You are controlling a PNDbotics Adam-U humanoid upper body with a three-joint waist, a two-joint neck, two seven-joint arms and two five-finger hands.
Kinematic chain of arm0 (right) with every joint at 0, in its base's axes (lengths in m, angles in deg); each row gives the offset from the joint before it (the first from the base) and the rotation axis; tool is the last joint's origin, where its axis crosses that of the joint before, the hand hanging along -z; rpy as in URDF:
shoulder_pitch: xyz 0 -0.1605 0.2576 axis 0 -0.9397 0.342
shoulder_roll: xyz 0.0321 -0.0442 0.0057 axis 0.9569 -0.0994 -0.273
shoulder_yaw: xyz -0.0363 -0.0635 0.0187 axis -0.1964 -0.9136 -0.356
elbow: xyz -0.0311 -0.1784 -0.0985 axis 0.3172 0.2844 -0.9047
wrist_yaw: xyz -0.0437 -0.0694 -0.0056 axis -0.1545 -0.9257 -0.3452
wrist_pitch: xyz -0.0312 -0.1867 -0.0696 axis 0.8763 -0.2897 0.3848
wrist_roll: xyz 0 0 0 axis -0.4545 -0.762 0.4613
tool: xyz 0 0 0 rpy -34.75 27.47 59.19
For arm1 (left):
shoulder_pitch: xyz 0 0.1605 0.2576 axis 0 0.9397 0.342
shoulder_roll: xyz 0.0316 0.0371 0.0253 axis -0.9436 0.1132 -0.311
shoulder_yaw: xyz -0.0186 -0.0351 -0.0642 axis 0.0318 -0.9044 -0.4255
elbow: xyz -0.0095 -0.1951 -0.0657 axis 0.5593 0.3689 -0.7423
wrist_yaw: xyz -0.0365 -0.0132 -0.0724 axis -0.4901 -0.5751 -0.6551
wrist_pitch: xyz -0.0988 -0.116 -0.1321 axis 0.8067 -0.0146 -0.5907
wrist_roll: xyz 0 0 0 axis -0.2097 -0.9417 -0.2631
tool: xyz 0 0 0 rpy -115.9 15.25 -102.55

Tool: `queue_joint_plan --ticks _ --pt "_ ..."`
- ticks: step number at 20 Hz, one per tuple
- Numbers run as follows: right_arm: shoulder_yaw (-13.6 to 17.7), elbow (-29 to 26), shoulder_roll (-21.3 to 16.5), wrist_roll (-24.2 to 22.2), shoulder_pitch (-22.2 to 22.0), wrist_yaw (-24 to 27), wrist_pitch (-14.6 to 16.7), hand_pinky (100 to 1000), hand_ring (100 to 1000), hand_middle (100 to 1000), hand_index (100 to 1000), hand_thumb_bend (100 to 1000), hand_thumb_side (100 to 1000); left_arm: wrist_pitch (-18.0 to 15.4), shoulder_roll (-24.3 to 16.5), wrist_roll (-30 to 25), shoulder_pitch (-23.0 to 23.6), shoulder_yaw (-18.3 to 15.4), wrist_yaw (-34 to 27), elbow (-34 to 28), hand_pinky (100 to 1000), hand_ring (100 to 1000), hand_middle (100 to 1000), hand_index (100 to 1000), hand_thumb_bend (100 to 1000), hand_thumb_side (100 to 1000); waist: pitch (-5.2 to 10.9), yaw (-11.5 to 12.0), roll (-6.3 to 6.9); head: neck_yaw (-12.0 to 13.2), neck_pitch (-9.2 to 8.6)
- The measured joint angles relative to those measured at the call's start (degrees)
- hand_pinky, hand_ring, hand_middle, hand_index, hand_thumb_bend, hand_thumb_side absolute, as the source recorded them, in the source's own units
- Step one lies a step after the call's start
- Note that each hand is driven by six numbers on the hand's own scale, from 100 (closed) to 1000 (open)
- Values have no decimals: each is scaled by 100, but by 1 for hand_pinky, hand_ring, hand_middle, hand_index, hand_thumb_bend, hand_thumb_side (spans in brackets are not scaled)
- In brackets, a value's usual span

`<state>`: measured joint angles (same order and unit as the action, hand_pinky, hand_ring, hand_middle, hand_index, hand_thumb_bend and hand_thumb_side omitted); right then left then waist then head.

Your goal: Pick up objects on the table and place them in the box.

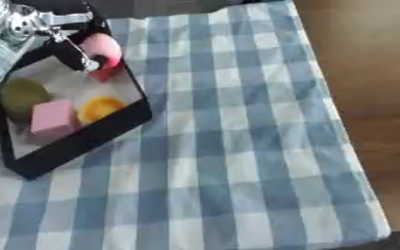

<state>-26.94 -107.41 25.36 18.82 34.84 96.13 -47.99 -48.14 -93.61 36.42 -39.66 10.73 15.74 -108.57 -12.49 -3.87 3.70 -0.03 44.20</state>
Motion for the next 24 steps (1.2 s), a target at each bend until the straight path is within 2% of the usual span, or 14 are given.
queue_joint_plan --ticks 1,2,3,6,9,10,11,12,14,19,20,22,24 --pt "0 0 0 0 0 0 0 840 715 739 820 400 439 -9 0 -35 5 0 36 23 858 844 771 826 298 275 0 0 0 1 0" --pt "0 0 0 0 -1 0 0 840 715 739 820 399 439 -15 0 -76 6 -1 61 38 878 874 807 866 383 374 0 0 0 2 0" --pt "0 0 0 1 -1 0 -1 840 715 739 820 398 441 -15 0 -115 9 -2 87 55 883 881 815 876 415 393 0 0 0 4 0" --pt "0 0 0 2 -5 0 -1 840 715 739 820 397 442 11 0 -194 43 -15 159 59 883 883 816 878 409 400 0 1 0 17 0" --pt "0 0 0 3 -17 0 -2 840 715 739 820 397 442 75 0 -153 97 -99 188 -19 870 870 800 867 315 383 0 5 0 23 0" --pt "0 0 0 5 -22 0 -2 840 715 739 820 400 440 129 -3 -81 127 -157 183 -120 855 855 786 864 184 442 0 11 0 23 0" --pt "0 0 0 6 -33 0 -2 840 715 739 820 401 440 212 -10 54 163 -253 147 -297 853 854 785 865 176 462 0 24 0 22 0" --pt "1 0 0 9 -34 0 1 839 716 740 820 407 438 327 -32 245 205 -371 66 -532 845 844 776 866 119 619 0 41 0 19 0" --pt "3 -3 0 19 -35 0 7 839 717 740 820 409 438 631 -127 871 325 -717 -330 -1182 837 835 774 873 100 750 0 80 0 3 0" --pt "4 -7 0 53 -18 -27 -6 840 721 744 822 389 449 1267 -550 3074 957 -1605 -1970 -2623 827 826 784 895 100 801 6 159 0 -64 0" --pt "4 -7 0 59 -4 -42 -7 841 724 746 823 354 467 1328 -629 3487 1123 -1734 -2292 -2808 824 824 785 899 100 819 6 169 0 -76 0" --pt "5 -7 0 84 19 -60 -16 844 730 749 826 216 531 1363 -735 4268 1480 -1966 -2927 -3078 821 821 786 906 100 824 6 198 -2 -113 0" --pt "6 -7 1 105 26 -77 -29 847 734 752 828 195 546 1318 -784 4961 1835 -2161 -3479 -3236 819 821 797 953 100 839 7 226 -3 -153 0"
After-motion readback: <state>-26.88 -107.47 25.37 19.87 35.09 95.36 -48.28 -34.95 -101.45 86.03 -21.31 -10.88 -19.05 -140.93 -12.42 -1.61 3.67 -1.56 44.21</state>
